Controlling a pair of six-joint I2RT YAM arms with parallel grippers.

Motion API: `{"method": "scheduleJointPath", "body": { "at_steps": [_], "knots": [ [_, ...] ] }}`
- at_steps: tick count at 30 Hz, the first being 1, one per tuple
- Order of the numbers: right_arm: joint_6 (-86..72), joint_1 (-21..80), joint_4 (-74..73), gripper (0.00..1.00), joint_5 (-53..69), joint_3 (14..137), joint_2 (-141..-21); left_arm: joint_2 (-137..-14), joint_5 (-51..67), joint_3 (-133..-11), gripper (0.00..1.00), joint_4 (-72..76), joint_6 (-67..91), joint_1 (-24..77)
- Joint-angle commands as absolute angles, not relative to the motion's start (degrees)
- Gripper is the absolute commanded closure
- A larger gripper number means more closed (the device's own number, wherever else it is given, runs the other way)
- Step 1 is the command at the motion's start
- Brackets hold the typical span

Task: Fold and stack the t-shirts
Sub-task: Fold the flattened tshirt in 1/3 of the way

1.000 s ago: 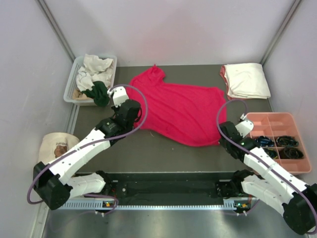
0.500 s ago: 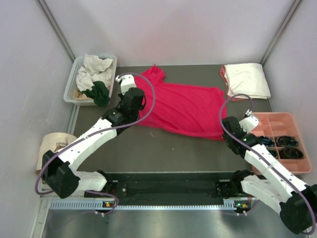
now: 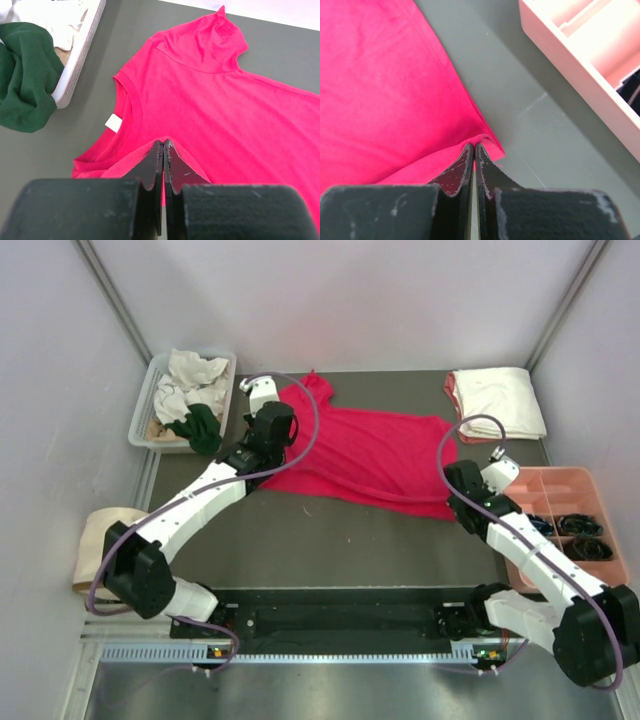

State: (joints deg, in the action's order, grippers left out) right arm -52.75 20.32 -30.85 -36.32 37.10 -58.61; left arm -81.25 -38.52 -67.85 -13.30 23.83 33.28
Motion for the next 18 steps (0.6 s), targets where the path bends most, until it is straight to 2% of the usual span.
{"method": "scheduleJointPath", "body": {
  "at_steps": [1, 18],
  "knots": [
    [-50.7, 19.1, -26.3, 1.00, -36.7, 41.3, -61.8, -82.8, -38.4, -71.5, 1.00, -8.8, 23.0, 32.3],
    [-47.4, 15.8, -21.6, 1.00, -35.8, 47.0, -73.5, -86.4, -38.8, -74.5, 1.00, -8.2, 21.3, 29.2]
  ]
}}
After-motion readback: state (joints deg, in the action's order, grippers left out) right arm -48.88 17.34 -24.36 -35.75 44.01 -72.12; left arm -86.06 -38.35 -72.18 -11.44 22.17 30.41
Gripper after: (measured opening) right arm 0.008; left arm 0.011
